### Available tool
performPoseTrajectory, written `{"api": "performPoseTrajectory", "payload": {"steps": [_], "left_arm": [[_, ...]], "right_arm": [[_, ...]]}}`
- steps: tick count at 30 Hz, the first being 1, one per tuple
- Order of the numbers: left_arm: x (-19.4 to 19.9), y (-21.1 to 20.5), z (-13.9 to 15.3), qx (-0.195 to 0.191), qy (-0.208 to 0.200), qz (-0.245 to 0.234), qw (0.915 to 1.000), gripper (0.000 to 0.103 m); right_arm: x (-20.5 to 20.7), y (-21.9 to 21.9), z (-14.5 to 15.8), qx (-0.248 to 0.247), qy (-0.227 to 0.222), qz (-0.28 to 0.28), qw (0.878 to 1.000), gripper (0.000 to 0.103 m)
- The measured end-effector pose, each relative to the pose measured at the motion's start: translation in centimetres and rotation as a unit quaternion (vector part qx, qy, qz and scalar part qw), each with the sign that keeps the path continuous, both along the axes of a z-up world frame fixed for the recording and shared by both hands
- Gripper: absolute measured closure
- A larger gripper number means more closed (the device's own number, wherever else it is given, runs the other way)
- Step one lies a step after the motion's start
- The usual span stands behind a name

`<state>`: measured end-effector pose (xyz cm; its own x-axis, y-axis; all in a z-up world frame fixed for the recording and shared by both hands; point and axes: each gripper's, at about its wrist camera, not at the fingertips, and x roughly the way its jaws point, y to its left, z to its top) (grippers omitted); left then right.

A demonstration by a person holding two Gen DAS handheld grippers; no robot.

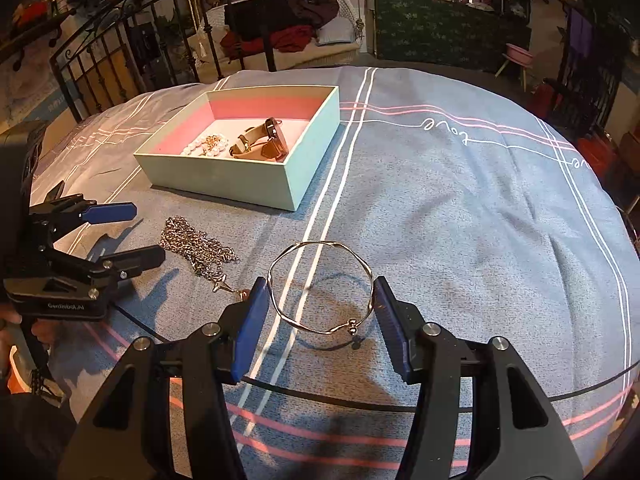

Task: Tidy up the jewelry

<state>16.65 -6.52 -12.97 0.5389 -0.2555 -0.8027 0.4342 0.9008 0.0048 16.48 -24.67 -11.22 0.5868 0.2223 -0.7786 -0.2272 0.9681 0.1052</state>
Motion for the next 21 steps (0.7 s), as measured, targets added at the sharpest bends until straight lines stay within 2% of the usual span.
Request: {"api": "performPoseTrajectory", "payload": {"steps": [3, 5, 8, 14, 16, 21], "left_arm": [[-0.4, -2.1, -0.3, 0.025, -0.012, -0.038, 0.9989, 0.032], [-0.5, -2.4, -0.3, 0.024, -0.014, -0.048, 0.9985, 0.032], [-0.5, -1.9, -0.1, 0.014, -0.009, -0.044, 0.9989, 0.032], [-0.2, 0.5, -0.7, 0.017, 0.002, -0.006, 0.9998, 0.032], [0.0, 0.9, -0.9, 0.004, 0.013, 0.000, 0.9999, 0.032], [0.1, 1.0, -1.0, 0.008, 0.006, 0.007, 0.9999, 0.034]], "right_arm": [[-0.2, -0.2, 0.0, 0.006, -0.001, 0.000, 1.000, 0.049], [-0.3, -0.2, 0.0, 0.010, 0.000, 0.001, 1.000, 0.049], [-0.3, 0.1, -0.1, 0.016, 0.000, 0.007, 1.000, 0.049], [0.1, 2.2, -0.2, 0.014, -0.004, 0.033, 0.999, 0.049], [0.2, 2.8, -0.3, 0.010, -0.001, 0.039, 0.999, 0.049], [0.4, 4.1, -0.7, 0.012, 0.004, 0.052, 0.999, 0.049]]}}
